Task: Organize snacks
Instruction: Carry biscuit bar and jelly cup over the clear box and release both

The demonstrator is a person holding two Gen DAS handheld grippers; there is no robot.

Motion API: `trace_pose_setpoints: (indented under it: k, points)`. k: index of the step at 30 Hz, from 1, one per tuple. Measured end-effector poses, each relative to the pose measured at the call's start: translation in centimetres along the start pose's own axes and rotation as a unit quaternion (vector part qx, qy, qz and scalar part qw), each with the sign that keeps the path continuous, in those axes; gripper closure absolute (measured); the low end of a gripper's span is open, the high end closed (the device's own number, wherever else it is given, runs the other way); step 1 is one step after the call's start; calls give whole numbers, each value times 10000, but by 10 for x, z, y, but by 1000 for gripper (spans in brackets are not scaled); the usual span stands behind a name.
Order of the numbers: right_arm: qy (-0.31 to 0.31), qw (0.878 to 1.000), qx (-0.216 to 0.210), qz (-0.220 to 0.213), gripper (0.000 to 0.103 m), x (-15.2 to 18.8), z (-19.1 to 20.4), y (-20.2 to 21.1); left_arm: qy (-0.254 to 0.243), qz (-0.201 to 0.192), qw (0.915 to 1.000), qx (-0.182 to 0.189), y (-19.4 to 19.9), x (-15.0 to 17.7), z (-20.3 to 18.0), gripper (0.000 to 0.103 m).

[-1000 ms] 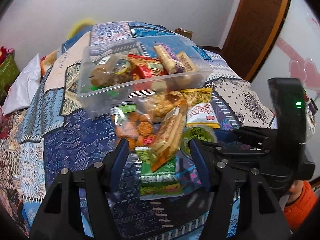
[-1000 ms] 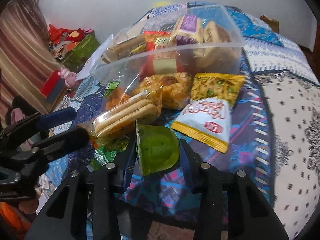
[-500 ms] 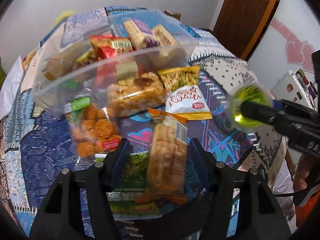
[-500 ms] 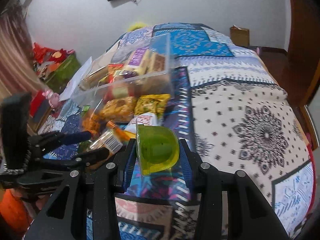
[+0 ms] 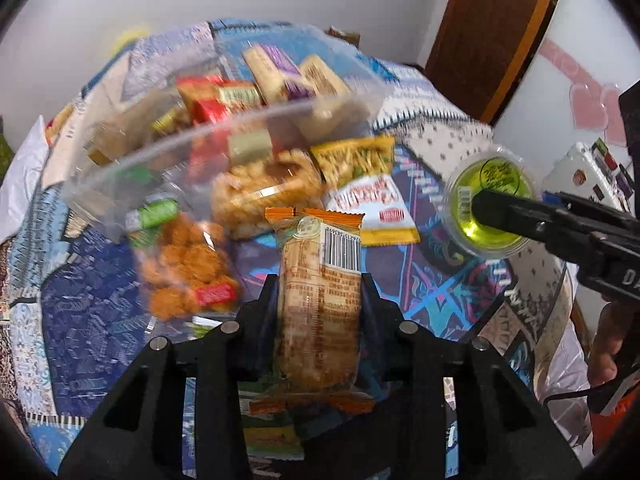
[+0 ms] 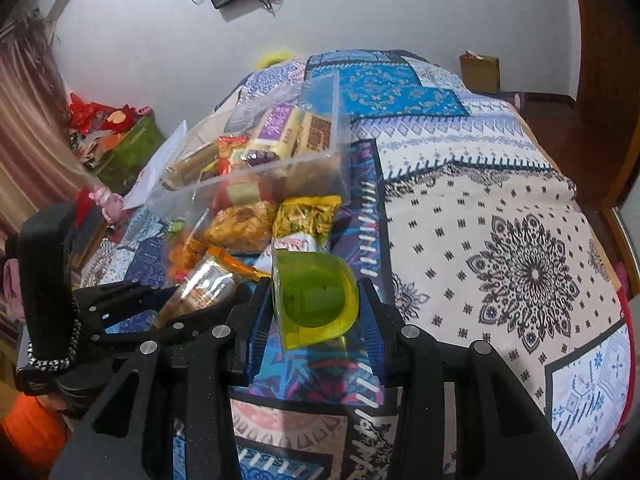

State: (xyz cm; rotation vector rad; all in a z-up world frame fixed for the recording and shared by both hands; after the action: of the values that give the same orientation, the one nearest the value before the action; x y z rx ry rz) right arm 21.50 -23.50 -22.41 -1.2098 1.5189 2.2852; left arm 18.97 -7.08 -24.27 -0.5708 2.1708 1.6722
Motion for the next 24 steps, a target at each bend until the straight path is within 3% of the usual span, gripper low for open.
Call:
trace_pose_setpoints:
  k: [8, 24]
  points:
    - [80, 9995, 18, -299, 65, -29, 6, 2, 203, -714, 9972, -30, 41, -31, 12, 65]
    - [295, 9945, 303, -959, 65, -117, -2, -6, 792, -1623, 9834, -144, 81, -120, 51, 65]
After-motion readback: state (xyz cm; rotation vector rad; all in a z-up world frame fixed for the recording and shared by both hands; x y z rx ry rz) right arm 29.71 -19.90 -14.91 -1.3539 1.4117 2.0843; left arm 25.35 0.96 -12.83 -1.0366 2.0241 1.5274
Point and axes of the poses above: each gripper's, at about its wrist camera, not at the fingertips, and y roughly against the way its jaws point, z to its left, x to its underside, the point moved 6 cm from there along -y, roughly the way its jaws point, and after that the axes turned 15 degrees about y, right-handed, at the moved point
